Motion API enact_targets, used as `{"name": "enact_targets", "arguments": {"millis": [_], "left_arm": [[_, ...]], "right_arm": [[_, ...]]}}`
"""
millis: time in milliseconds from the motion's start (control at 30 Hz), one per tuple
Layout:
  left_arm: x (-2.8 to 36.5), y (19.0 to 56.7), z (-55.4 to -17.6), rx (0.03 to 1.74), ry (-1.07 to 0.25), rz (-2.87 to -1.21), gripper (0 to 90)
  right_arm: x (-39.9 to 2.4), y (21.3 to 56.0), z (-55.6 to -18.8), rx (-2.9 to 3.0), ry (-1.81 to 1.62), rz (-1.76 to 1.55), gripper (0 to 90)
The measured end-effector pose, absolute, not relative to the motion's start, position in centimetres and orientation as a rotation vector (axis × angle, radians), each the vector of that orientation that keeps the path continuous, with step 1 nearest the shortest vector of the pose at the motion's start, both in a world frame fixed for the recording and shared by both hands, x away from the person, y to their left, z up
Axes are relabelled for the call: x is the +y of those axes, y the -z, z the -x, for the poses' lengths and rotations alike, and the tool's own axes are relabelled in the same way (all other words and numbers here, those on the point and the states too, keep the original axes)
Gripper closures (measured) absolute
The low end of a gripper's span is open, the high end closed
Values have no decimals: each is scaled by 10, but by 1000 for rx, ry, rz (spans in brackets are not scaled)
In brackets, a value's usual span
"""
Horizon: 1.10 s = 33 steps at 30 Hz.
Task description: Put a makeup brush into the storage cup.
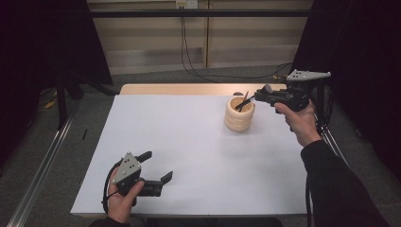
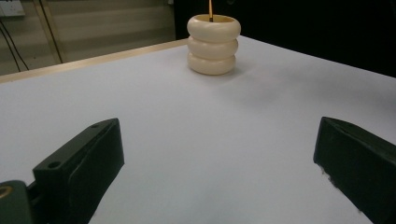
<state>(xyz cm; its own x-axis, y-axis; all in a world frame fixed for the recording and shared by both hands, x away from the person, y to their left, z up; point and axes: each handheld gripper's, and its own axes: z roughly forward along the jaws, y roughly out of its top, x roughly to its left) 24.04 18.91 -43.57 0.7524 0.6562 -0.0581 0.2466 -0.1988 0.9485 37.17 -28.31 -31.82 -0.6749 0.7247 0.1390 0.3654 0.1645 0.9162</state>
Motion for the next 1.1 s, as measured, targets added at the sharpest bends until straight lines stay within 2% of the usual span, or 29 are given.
{"name": "enact_targets", "arguments": {"millis": [333, 1100], "left_arm": [[189, 435, -240, 702, -447, -1780, 14], [189, 436, -239, 702, -430, -1782, 14]], "right_arm": [[-286, 320, -384, 2111, -1463, -1085, 771], [-282, 351, -406, 2141, -1357, -1171, 771]]}}
